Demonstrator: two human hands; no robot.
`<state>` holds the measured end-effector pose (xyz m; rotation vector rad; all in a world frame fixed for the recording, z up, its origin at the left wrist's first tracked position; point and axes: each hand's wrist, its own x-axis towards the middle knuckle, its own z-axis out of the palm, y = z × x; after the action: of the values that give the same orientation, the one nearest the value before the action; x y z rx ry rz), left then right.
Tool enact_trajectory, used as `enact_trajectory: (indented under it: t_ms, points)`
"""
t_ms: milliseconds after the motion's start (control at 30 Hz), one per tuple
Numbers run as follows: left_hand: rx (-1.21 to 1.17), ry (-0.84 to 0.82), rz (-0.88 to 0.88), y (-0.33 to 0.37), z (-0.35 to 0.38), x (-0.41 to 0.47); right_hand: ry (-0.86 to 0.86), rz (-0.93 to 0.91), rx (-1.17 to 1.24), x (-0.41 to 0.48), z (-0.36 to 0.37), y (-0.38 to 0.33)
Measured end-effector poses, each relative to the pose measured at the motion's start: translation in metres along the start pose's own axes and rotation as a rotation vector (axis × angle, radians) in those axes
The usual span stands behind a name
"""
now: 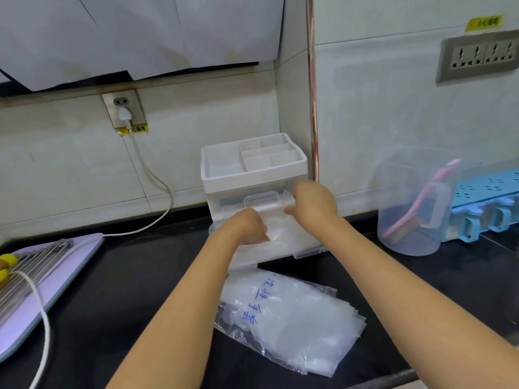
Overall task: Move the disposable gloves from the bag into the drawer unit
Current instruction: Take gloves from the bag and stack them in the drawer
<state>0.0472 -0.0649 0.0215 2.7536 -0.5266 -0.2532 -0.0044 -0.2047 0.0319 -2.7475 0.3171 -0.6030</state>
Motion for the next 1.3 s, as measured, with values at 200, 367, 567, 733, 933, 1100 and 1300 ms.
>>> enact_trajectory:
  t_ms: [200,367,567,733,933,1100,1300]
  points:
    - [0.104,-0.068,0.097,-0.002,0.002,-0.001,-0.410,-0.206,0.121,-0.011,0.011,-0.022]
    - [0.139,-0.218,0.097,-0.006,-0.006,-0.002,-0.724,-0.248,0.007,-0.011,0.006,-0.028]
    - [0.315,-0.224,-0.031,-0.008,-0.008,0.005,-0.751,-0.091,-0.277,0.012,0.018,-0.017]
    - [0.204,-0.208,-0.072,-0.009,-0.003,0.013,-0.738,0.011,-0.275,0.018,0.028,-0.025]
    - [0.139,-0.193,-0.062,-0.010,-0.001,0.010,-0.692,0.027,-0.218,0.017,0.029,-0.029]
    - [0.184,-0.134,-0.027,-0.010,0.001,0.009,-0.546,-0.012,-0.021,0.004,0.005,-0.021]
    - [0.109,-0.022,-0.002,0.000,-0.010,-0.021,-0.313,-0.070,0.349,-0.025,-0.034,0.003]
